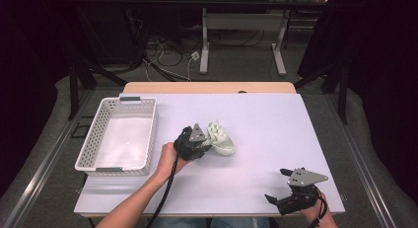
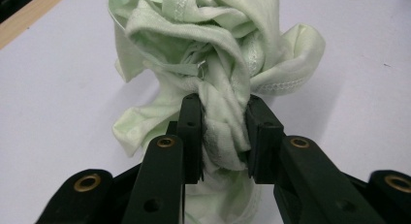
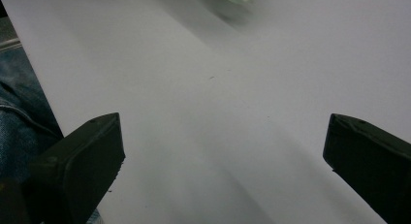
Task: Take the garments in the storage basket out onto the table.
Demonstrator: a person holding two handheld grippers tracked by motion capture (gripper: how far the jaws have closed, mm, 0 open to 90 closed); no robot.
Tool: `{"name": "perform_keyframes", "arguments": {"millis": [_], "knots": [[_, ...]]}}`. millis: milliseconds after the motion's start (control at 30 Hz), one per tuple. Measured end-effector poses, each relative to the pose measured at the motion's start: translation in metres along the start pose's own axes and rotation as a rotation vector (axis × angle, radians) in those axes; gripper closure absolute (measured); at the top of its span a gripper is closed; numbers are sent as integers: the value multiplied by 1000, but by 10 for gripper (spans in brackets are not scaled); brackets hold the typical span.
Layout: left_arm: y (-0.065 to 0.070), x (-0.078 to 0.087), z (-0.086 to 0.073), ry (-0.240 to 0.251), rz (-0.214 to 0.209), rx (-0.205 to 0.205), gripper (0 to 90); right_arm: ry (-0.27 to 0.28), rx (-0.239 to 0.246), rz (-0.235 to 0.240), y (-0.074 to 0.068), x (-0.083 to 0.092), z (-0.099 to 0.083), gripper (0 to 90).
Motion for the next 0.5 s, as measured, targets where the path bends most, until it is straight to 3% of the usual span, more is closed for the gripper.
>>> {"name": "perform_keyframes", "arguments": {"millis": [200,500], "knots": [[-5,-9,-4,6,-18,46,721,0,-1,-1,0,0,0,6],[-12,-19,-11,-13,-22,68,717,1,2,-1,0,-1,0,6]]}}
Point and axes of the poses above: each handheld gripper's, and its own axes: x roughly backward along the jaws, z roughly out of its top, y roughly to its right, the point moved 10 cm from there along -x, roughly forward along the jaws, and after that the axes turned 13 degrees about -z, right-handed, at the moved point
